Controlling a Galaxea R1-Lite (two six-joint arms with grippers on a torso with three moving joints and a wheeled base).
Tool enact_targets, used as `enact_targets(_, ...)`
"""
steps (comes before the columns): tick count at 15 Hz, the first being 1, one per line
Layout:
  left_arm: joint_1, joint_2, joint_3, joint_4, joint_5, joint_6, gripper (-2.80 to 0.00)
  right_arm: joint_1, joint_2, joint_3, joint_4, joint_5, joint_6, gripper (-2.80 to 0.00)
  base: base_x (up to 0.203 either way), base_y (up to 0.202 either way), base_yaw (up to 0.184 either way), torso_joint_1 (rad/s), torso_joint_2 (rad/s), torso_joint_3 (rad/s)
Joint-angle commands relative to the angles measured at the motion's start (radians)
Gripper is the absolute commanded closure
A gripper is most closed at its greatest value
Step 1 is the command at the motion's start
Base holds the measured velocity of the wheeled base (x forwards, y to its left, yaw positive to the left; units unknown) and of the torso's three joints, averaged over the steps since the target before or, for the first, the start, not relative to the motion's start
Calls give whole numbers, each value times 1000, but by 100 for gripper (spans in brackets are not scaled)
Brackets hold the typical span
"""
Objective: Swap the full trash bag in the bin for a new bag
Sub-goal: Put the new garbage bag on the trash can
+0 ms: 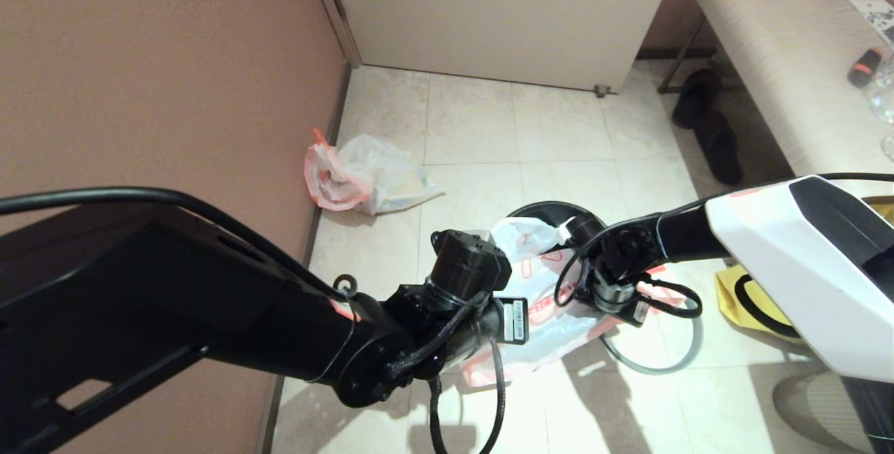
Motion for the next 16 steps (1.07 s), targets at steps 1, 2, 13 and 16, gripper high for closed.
enact_targets(1, 17, 32, -40, 155, -106, -23, 0, -5, -6, -5, -1, -2, 4, 0, 0, 0, 0, 0, 0, 0)
enact_targets(2, 36, 56, -48, 185, -155, -28, 0, -11, 2, -12, -9, 3, 4, 0, 0, 0, 0, 0, 0, 0)
enact_targets(13, 121, 271, 318, -629, -201, 285, 0, -37, -2, -63, -11, 166, 7, 0, 0, 0, 0, 0, 0, 0)
enact_targets(16, 139, 321, 317, -741, -193, 300, 0, -29, -46, -62, 21, 195, 7, 0, 0, 0, 0, 0, 0, 0)
